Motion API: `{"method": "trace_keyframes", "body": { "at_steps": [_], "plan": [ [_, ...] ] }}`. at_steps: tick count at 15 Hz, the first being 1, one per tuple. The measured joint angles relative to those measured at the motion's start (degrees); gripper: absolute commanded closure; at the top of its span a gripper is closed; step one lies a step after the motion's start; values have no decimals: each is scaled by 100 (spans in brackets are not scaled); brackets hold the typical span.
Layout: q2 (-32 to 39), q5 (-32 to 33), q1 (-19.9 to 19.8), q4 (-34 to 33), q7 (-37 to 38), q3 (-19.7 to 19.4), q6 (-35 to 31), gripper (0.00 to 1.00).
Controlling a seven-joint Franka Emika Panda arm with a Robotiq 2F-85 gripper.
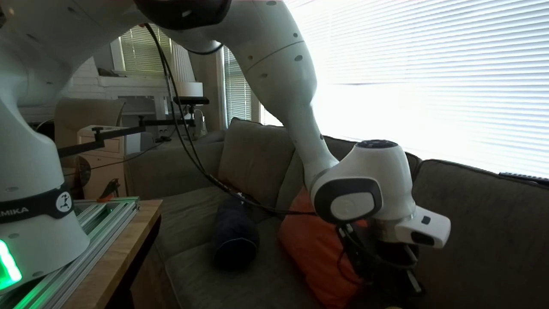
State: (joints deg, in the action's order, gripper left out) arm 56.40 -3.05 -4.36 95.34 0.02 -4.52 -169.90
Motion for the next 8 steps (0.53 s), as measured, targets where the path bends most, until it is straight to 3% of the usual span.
{"method": "trace_keyframes", "body": {
  "at_steps": [4, 5, 6, 8],
  "plan": [
    [-931, -47, -715, 493, -736, 1362, 720, 98],
    [-1118, -109, -914, 600, -926, 1663, 1001, 73],
    [-1279, -159, -1041, 680, -1035, 1832, 1297, 73],
    [-1501, -159, -972, 777, -1025, 1636, 1608, 61]
  ]
}}
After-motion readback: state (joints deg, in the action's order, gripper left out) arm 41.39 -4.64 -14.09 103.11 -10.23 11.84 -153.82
